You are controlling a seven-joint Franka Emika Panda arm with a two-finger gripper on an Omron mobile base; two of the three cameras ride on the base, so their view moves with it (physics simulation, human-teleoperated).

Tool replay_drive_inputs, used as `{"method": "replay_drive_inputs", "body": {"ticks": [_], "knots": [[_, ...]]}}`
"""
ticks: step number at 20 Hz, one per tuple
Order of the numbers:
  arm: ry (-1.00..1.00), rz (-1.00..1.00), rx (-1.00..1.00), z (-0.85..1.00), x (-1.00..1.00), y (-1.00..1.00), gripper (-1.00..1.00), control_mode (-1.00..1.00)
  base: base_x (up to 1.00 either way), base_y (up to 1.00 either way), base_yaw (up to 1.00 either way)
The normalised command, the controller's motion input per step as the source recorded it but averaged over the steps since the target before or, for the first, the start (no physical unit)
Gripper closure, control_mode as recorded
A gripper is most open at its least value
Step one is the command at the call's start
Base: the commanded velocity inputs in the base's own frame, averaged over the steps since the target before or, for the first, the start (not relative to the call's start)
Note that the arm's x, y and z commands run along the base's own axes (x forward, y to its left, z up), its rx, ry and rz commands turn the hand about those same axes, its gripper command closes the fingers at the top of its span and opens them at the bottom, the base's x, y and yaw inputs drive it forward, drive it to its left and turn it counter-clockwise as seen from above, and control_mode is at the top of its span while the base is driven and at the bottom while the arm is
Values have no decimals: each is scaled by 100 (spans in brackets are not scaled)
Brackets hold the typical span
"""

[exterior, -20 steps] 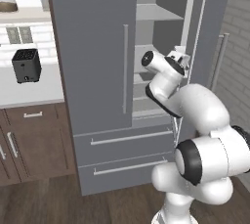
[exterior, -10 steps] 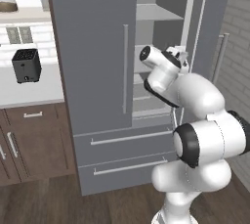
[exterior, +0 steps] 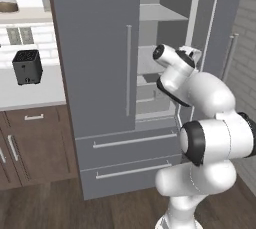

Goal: Take the strawberry from the fridge and place it on top of the pancake, located on the dining counter.

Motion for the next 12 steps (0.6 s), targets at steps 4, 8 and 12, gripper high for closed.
{"method": "replay_drive_inputs", "body": {"ticks": [4, 8, 12], "knots": [[0, 0, 0, 0, -3, -59, -100, -100, 0, 0, 0], [0, 0, 0, 0, 0, -67, -100, -100, 0, 0, 0], [0, 0, 2, 0, 0, -71, -100, -100, 0, 0, 0]]}}
